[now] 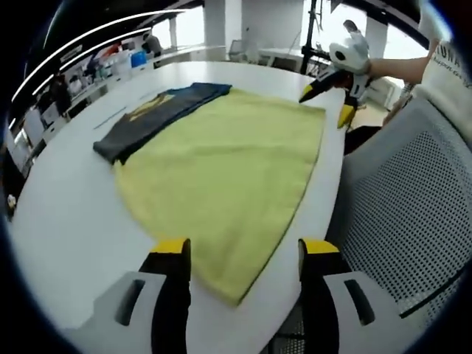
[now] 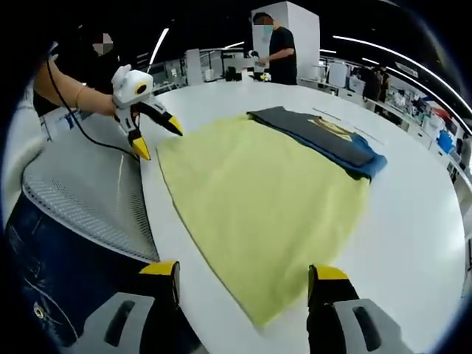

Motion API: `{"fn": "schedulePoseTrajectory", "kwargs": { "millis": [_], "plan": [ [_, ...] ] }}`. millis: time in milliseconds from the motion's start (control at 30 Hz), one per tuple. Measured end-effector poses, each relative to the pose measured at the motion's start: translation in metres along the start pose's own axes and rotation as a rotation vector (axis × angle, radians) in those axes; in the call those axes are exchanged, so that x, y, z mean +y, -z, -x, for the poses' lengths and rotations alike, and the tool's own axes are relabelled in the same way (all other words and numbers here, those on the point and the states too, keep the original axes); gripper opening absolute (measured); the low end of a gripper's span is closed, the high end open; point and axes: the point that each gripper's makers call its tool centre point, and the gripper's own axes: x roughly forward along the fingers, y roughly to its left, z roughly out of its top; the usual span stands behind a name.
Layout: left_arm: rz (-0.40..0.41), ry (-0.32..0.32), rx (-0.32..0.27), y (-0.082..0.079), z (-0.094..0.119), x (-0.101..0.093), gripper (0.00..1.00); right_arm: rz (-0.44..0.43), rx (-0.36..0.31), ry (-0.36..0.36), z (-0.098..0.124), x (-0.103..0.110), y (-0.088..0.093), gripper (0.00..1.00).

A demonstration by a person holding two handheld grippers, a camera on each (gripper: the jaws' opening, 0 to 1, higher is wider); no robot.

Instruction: Fold the garment on the visible template until the final outline fits inside the template.

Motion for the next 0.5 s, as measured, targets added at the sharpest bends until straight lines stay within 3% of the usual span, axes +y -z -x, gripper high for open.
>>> {"fn": "schedulePoseTrajectory", "kwargs": {
  "millis": [100, 300, 500],
  "plan": [
    [-0.021, 0.002, 0.033, 0.0069, -0.0032, -0.0009, 0.52, 0.023, 0.016, 0.005, -0.0021, -0.0006, 0.0043, 0.64],
    [-0.027, -0.002, 0.019, 0.0053, -0.0042, 0.0004, 0.51, 0.017, 0.023, -0.001, -0.0045, -0.0006, 0.0071, 0.62],
    [-0.027, 0.000, 0.010, 0.0040, -0.0053, 0.0019, 0.50, 0.066, 0.045, 0.014, -0.0065, -0.0055, 0.0078, 0.58]
  ]
}}
